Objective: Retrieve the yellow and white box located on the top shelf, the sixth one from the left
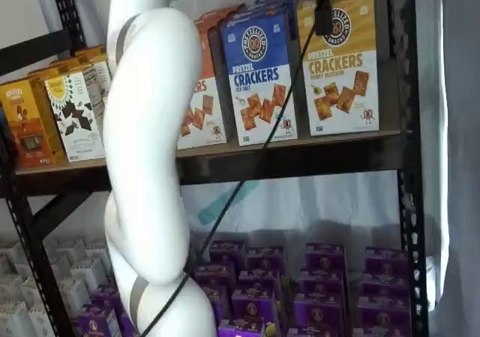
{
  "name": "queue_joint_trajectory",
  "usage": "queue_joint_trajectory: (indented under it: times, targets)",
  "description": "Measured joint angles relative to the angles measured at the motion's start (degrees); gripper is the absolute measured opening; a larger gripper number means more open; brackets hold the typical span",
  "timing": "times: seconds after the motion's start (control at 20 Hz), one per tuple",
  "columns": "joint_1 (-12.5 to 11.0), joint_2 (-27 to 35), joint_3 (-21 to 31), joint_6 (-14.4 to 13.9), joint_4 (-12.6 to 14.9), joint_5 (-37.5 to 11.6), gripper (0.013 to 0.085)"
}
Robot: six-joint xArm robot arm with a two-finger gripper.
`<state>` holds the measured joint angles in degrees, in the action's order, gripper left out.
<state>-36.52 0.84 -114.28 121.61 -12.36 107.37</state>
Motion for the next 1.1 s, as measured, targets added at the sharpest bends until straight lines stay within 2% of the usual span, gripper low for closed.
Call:
queue_joint_trajectory:
  times: [0.3,0.6,0.8,1.1]
  targets:
    - [-2.38,-3.41,2.75,1.85,-0.98,0.28,0.0650]
    - [-4.87,-5.40,3.11,3.56,-1.07,6.06,0.0650]
    - [-5.53,-8.10,5.81,4.32,-0.66,7.76,0.0650]
    - [-6.04,-14.34,13.62,5.79,1.10,8.37,0.0650]
